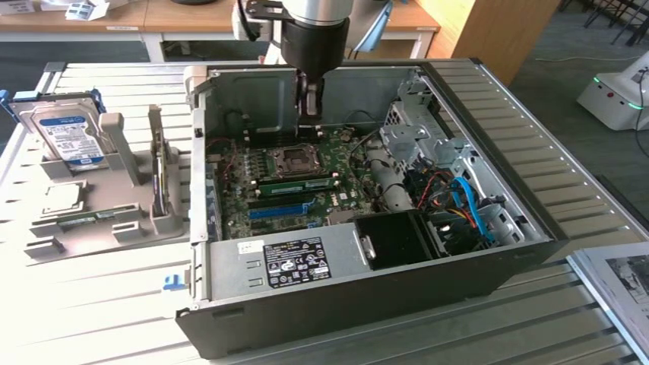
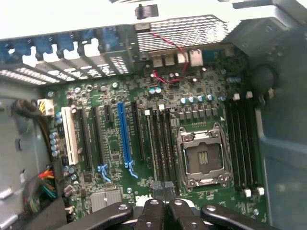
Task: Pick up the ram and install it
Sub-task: 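Press down the ram until it locks into place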
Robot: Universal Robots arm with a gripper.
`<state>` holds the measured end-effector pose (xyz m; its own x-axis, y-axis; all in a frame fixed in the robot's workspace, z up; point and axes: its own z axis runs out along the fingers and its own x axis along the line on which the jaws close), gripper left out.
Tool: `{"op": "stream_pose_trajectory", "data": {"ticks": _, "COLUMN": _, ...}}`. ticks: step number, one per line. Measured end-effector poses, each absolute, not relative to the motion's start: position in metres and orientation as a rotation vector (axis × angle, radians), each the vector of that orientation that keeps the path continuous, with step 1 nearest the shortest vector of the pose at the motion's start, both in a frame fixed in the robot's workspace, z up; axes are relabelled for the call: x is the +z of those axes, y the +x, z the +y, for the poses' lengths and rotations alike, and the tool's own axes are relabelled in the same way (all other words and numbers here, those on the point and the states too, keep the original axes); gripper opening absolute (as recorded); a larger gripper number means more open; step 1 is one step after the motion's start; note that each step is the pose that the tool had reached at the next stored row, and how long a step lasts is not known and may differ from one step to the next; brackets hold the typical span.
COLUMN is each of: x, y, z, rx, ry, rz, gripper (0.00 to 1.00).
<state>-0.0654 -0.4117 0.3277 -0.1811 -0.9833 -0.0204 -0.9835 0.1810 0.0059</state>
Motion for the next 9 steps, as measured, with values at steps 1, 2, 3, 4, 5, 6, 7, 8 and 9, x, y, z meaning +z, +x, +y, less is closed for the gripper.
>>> {"op": "stream_pose_trajectory", "data": {"ticks": 1, "x": 0.3277, "y": -0.0654, "z": -0.4117, "rx": 0.027, "ry": -1.979, "rz": 2.424, "gripper": 0.1}}
{"op": "stream_pose_trajectory", "data": {"ticks": 2, "x": 0.3277, "y": -0.0654, "z": -0.4117, "rx": 0.027, "ry": -1.958, "rz": 2.442, "gripper": 0.1}}
{"op": "stream_pose_trajectory", "data": {"ticks": 3, "x": 0.3277, "y": -0.0654, "z": -0.4117, "rx": 0.027, "ry": -1.935, "rz": 2.459, "gripper": 0.1}}
{"op": "stream_pose_trajectory", "data": {"ticks": 4, "x": 0.3277, "y": -0.0654, "z": -0.4117, "rx": 0.027, "ry": -1.913, "rz": 2.476, "gripper": 0.1}}
{"op": "stream_pose_trajectory", "data": {"ticks": 5, "x": 0.3276, "y": -0.0654, "z": -0.4117, "rx": 0.027, "ry": -1.891, "rz": 2.493, "gripper": 0.1}}
{"op": "stream_pose_trajectory", "data": {"ticks": 6, "x": 0.3276, "y": -0.0654, "z": -0.4117, "rx": 0.026, "ry": -1.868, "rz": 2.51, "gripper": 0.1}}
{"op": "stream_pose_trajectory", "data": {"ticks": 7, "x": 0.3276, "y": -0.0654, "z": -0.4117, "rx": 0.026, "ry": -1.844, "rz": 2.527, "gripper": 0.1}}
{"op": "stream_pose_trajectory", "data": {"ticks": 8, "x": 0.3276, "y": -0.0654, "z": -0.4117, "rx": 0.026, "ry": -1.821, "rz": 2.544, "gripper": 0.1}}
{"op": "stream_pose_trajectory", "data": {"ticks": 9, "x": 0.3276, "y": -0.0654, "z": -0.4117, "rx": 0.026, "ry": -1.797, "rz": 2.56, "gripper": 0.1}}
